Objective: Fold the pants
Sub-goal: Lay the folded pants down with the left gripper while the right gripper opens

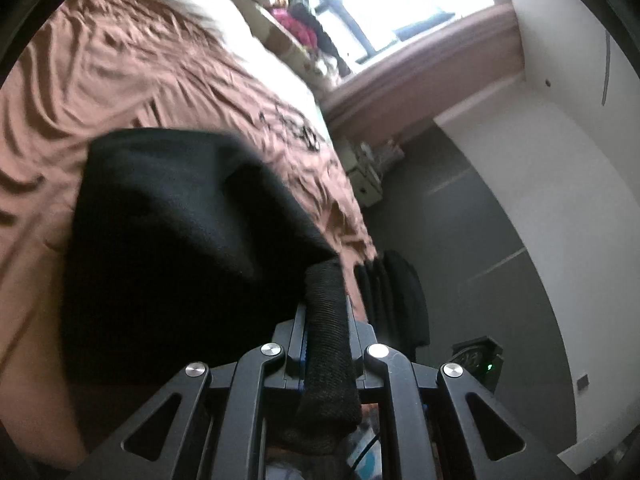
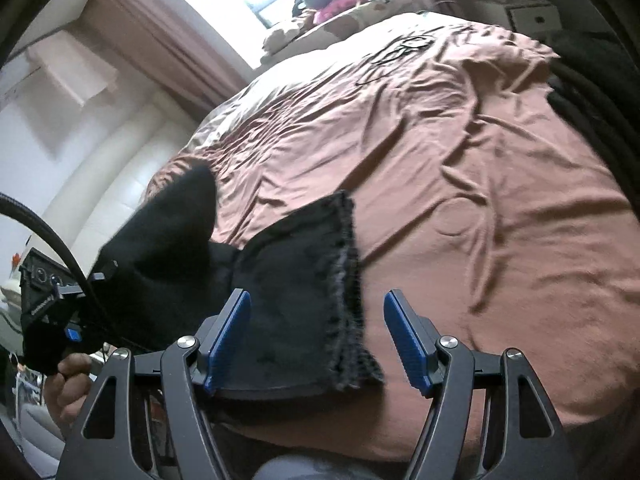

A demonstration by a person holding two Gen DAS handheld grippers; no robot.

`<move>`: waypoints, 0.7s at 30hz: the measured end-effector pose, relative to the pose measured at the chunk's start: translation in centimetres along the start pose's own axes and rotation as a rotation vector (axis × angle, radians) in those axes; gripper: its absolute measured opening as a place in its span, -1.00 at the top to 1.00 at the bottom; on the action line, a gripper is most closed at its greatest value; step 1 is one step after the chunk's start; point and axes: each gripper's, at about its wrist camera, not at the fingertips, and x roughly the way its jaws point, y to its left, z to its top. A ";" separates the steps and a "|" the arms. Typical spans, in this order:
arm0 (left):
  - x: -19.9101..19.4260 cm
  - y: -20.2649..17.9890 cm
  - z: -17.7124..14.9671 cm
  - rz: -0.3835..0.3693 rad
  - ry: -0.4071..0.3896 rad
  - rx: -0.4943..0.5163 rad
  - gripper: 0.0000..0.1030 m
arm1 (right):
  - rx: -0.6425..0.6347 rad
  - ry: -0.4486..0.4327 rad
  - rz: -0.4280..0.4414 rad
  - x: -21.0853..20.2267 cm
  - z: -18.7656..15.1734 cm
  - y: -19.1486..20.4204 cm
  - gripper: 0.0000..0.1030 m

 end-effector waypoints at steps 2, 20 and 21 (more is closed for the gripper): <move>2.6 -0.1 -0.8 0.004 0.050 0.000 0.76 | 0.026 -0.002 -0.005 -0.7 -0.3 -1.2 -0.31; 10.6 -0.8 -7.0 0.091 0.306 0.065 0.62 | 0.153 -0.006 0.001 -2.9 -1.5 -5.9 -0.31; 10.3 -0.7 -7.0 0.090 0.306 0.067 0.55 | 0.152 -0.004 0.006 -2.7 -1.5 -6.0 -0.31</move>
